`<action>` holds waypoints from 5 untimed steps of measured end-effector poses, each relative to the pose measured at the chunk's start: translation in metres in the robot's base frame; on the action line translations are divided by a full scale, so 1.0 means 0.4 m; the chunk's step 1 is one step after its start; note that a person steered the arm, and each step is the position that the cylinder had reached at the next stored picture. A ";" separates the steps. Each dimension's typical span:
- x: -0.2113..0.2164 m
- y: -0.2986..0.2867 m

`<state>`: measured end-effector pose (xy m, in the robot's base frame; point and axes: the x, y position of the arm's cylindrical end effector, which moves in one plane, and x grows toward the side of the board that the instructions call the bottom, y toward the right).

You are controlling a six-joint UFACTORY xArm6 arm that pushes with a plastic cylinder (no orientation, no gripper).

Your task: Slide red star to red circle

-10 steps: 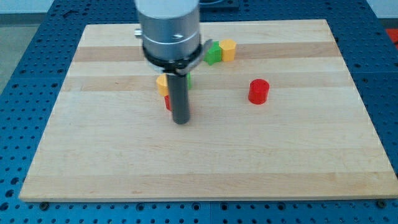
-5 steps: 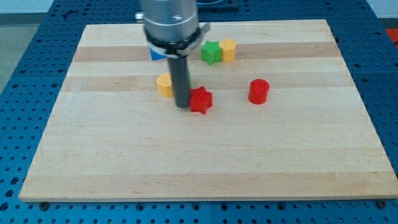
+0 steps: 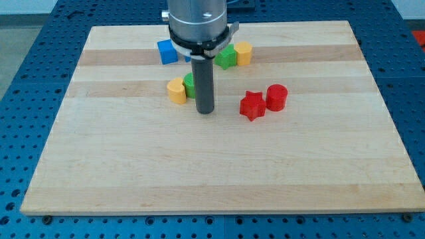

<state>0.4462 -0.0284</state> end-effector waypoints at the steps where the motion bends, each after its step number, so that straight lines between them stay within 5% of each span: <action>1: 0.046 0.050; 5: 0.037 0.207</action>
